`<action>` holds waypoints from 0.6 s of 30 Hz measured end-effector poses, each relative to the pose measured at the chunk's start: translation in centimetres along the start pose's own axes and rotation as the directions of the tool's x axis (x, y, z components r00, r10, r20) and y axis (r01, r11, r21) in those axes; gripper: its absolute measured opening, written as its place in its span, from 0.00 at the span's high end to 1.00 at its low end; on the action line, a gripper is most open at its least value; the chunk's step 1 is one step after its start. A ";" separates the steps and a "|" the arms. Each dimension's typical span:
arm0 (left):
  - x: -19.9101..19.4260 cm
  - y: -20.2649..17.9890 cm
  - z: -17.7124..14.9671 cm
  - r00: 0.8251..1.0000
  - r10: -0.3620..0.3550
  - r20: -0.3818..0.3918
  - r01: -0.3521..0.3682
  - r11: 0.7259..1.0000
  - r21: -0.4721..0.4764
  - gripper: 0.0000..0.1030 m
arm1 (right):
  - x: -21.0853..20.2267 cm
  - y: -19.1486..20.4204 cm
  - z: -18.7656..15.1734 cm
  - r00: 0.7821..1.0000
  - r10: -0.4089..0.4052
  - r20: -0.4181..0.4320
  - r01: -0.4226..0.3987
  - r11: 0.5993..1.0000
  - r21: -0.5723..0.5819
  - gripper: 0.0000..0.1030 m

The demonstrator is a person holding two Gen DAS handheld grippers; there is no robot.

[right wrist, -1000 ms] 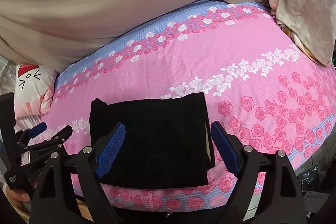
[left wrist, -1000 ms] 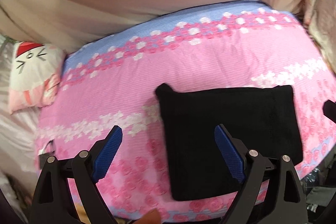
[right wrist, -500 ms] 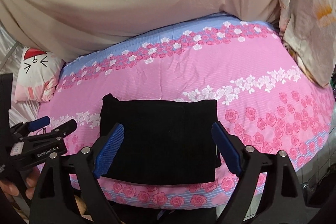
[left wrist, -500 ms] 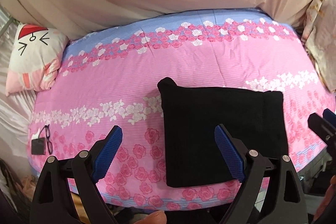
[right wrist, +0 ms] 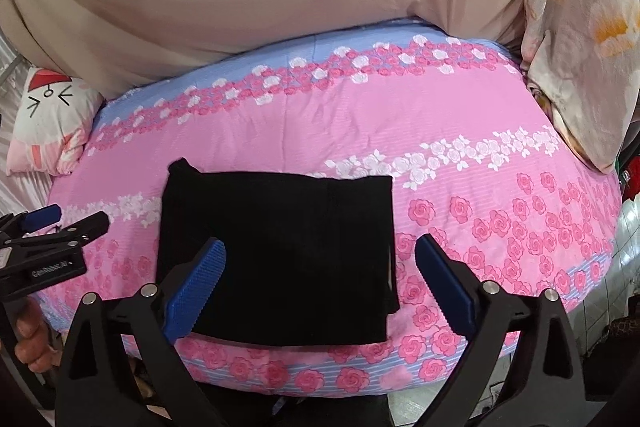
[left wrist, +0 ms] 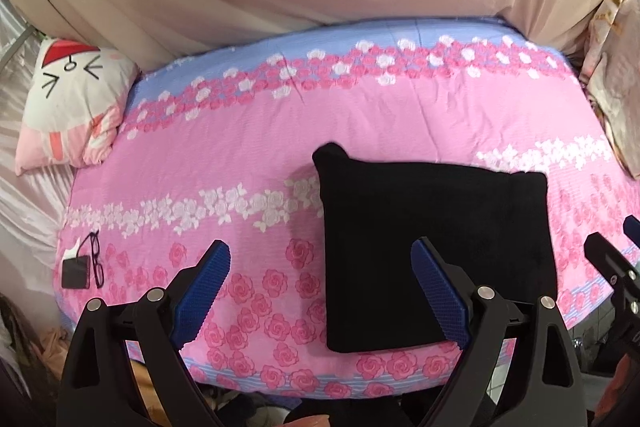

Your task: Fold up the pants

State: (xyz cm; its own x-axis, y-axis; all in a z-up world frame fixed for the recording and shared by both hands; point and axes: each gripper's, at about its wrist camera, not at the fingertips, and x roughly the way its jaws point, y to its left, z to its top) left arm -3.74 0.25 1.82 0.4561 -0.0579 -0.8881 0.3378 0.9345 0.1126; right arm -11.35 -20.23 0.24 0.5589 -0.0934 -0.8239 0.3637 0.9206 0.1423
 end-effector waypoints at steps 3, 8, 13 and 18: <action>2.9 0.4 -0.7 0.998 -0.037 -0.058 0.037 0.999 -0.004 0.12 | 3.9 -2.4 -1.1 0.997 -0.002 -0.078 0.001 1.000 -0.012 0.08; 10.1 0.8 -2.5 0.983 -0.079 -0.166 0.078 0.997 -0.009 0.12 | 10.5 -6.8 -2.8 0.967 0.135 -0.214 -0.112 0.987 0.117 0.08; 14.9 0.6 -3.8 0.961 -0.164 -0.223 0.159 0.986 -0.040 0.11 | 14.2 -8.3 -4.3 0.927 0.239 -0.288 -0.176 0.957 0.230 0.09; 17.1 1.5 -4.7 0.903 -0.372 -0.216 0.336 0.924 -0.184 0.10 | 14.8 -7.2 -5.8 0.914 0.276 -0.296 -0.216 0.951 0.219 0.10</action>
State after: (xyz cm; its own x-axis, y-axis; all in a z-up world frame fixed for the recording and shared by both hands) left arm 0.73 2.31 -15.25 0.1087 -0.3240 -0.9398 0.3140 0.9082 -0.2768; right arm -9.98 -26.09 -16.16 0.3904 0.2811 -0.8767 0.3884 0.8130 0.4337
